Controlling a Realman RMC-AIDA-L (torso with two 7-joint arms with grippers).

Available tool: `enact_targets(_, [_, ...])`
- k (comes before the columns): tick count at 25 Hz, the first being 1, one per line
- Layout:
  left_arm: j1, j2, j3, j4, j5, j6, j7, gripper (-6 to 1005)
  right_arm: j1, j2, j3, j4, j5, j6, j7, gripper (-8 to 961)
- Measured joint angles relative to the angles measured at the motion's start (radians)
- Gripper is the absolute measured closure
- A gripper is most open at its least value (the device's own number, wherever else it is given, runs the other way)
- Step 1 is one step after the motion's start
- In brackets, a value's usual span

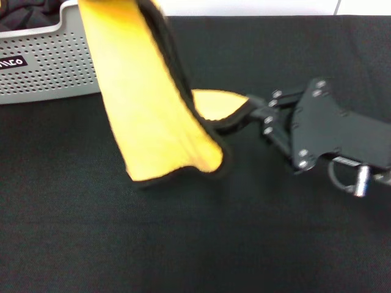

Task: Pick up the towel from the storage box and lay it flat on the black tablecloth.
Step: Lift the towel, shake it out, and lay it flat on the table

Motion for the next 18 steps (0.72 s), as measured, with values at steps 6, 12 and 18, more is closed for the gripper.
enact_targets(6, [0.0, 0.003, 0.002, -0.112, 0.13, 0.038, 0.033, 984, -0.093, -0.02, 0.093, -0.137, -0.01, 0.005, 0.043, 942])
enact_targets(12, [0.0, 0.003, 0.027, -0.266, 0.147, 0.053, 0.081, 955, -0.122, -0.022, 0.178, -0.246, -0.056, 0.004, 0.109, 941])
enact_targets(18, [0.001, 0.005, 0.038, -0.322, 0.16, 0.053, 0.085, 847, -0.132, -0.018, 0.207, -0.314, -0.075, -0.003, 0.137, 941])
